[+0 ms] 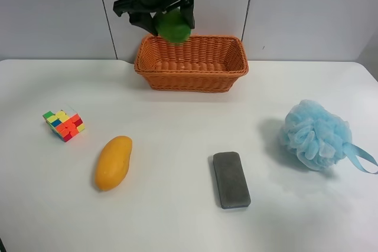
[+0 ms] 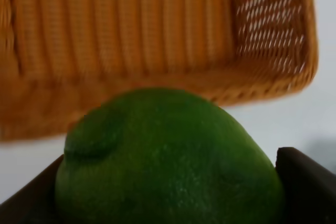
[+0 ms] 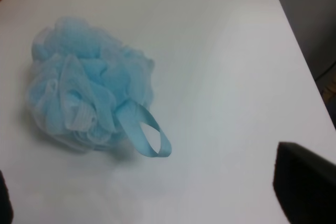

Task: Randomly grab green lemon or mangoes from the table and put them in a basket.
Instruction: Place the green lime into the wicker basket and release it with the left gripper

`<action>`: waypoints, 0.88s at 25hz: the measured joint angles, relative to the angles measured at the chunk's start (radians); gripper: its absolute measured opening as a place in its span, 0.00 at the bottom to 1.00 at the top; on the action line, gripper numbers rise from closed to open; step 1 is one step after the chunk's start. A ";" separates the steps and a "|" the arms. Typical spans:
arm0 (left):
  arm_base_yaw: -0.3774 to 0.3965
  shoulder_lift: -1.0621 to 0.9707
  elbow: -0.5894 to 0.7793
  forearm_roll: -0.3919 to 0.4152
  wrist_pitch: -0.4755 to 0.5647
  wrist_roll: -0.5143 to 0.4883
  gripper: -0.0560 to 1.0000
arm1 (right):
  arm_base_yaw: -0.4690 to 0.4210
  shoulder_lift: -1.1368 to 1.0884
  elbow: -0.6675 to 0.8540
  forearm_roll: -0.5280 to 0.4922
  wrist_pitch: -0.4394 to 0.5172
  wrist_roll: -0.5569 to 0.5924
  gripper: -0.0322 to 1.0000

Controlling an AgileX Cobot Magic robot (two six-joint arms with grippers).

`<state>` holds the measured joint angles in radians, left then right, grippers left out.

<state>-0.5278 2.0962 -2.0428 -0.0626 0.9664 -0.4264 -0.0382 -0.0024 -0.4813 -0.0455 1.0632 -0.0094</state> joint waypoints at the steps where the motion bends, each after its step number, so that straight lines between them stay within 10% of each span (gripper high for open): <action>1: 0.004 0.030 -0.033 0.001 -0.015 0.016 0.72 | 0.000 0.000 0.000 0.000 0.000 0.000 0.99; 22: 0.005 0.356 -0.133 0.017 -0.381 0.164 0.72 | 0.000 0.000 0.000 0.000 0.000 0.000 0.99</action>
<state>-0.5229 2.4526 -2.1755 -0.0460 0.5857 -0.2627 -0.0382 -0.0024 -0.4813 -0.0455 1.0632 -0.0094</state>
